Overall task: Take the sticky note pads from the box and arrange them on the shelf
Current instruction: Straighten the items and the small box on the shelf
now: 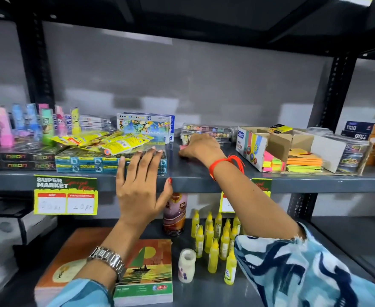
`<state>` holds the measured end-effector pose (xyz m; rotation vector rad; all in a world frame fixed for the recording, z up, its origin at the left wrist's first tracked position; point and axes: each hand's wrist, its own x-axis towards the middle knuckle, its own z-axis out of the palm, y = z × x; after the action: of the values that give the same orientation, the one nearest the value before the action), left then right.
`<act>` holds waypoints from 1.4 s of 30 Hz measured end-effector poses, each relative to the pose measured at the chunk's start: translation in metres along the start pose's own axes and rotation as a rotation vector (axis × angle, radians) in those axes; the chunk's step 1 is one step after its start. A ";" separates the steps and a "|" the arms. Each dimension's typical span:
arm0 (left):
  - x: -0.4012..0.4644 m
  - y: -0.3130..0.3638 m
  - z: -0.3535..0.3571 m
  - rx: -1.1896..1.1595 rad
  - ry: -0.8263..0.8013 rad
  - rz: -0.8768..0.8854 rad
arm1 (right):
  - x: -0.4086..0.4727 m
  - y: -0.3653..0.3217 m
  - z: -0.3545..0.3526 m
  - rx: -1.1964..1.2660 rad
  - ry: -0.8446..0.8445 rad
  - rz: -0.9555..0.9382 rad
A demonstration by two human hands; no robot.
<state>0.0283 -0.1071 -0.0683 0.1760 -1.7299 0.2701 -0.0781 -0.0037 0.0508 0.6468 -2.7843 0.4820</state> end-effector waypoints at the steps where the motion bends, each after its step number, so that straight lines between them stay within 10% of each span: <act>1: 0.000 0.001 0.001 -0.001 0.008 0.004 | 0.000 0.003 -0.001 0.017 0.018 0.000; 29: 0.027 0.059 -0.014 -0.231 0.046 -0.132 | -0.103 0.177 -0.103 0.321 0.662 0.121; 36: 0.073 0.143 -0.011 -0.708 -0.362 -0.161 | -0.093 0.198 -0.076 0.260 0.615 0.119; 42: 0.118 0.185 0.006 -1.349 -0.779 -0.760 | -0.078 0.209 -0.065 0.205 0.491 0.109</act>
<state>-0.0477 0.0728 0.0321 -0.0944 -2.0633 -1.6774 -0.0960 0.2275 0.0324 0.3535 -2.3279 0.8315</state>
